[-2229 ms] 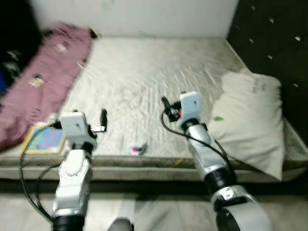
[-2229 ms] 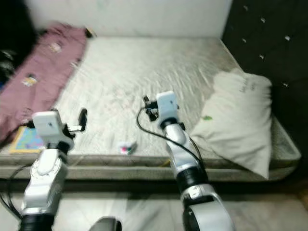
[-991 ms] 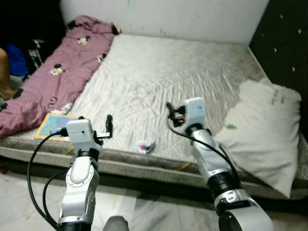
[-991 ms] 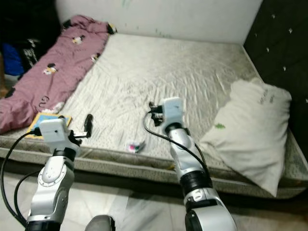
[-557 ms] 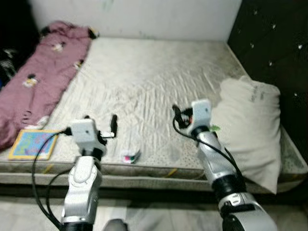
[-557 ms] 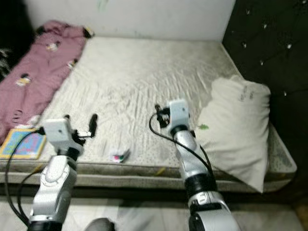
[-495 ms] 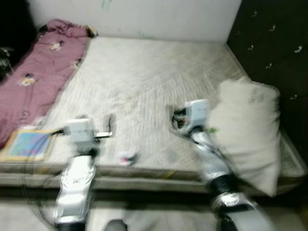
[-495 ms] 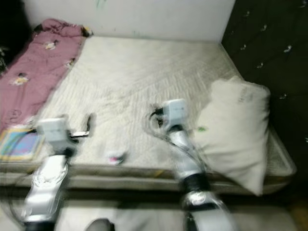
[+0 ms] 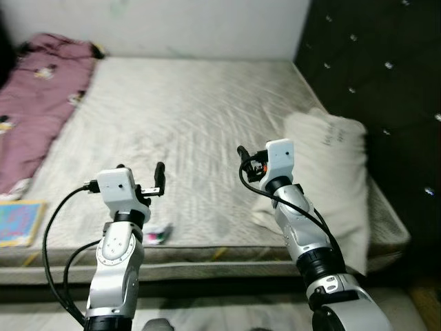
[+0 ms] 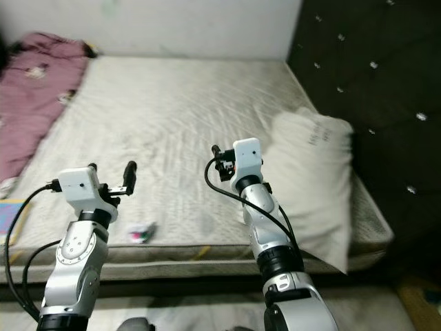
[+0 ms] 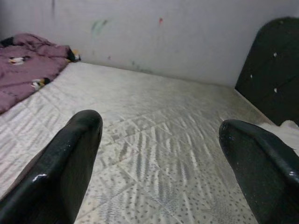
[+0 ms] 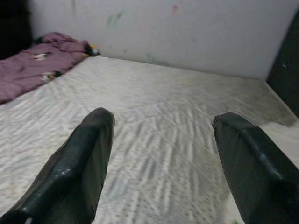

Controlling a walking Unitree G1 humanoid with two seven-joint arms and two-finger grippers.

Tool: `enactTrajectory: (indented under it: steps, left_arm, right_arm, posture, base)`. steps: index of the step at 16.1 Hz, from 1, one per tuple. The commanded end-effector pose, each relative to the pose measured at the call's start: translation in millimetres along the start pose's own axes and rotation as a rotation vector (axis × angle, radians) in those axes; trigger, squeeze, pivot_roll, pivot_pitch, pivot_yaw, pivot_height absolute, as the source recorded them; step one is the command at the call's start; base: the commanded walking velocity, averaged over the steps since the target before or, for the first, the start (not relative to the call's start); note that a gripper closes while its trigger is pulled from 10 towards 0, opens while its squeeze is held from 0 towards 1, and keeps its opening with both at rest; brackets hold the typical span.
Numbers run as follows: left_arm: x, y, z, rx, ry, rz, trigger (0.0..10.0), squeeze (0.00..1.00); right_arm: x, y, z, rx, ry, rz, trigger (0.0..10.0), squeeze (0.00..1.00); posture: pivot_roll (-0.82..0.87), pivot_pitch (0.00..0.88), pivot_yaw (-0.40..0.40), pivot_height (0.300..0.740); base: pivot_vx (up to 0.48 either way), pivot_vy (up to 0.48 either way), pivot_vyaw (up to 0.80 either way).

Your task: Clean up the room

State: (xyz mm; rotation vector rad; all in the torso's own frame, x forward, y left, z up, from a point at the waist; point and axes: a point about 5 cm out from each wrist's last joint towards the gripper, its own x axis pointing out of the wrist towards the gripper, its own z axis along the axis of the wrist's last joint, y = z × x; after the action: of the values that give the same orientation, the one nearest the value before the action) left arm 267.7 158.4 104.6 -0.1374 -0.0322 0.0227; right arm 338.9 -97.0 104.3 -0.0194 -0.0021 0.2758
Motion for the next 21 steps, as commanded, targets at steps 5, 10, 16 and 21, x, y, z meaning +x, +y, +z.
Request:
enactTrajectory:
  steps: [5,10,16,21]
  left_arm:
    - [4.0,2.7,2.8,-0.005,-0.003,0.008,10.0,0.00]
    - [6.4,2.7,4.5,-0.011,-0.008,0.014,10.0,0.00]
    - [7.5,2.8,5.7,-0.015,-0.024,0.022,10.0,0.00]
    - [6.3,0.2,10.1,-0.021,-0.059,-0.022,10.0,0.00]
  right_arm:
    - [5.6,2.9,7.1,0.002,-0.006,0.011,10.0,0.00]
    - [7.7,2.8,8.5,-0.001,-0.005,0.011,10.0,0.00]
    - [9.0,2.3,9.2,-0.008,-0.008,0.009,10.0,0.00]
    - [10.1,3.0,9.3,-0.014,-0.009,0.015,10.0,0.00]
  posture:
    - [0.13,0.000,-0.053,0.740]
    - [0.13,0.000,-0.056,0.740]
    - [0.13,0.000,-0.058,0.740]
    - [0.14,0.000,-0.058,0.740]
  base:
    - [0.000,0.480,0.00]
    - [0.000,0.480,0.00]
    - [0.000,0.475,0.00]
    - [0.000,0.000,0.00]
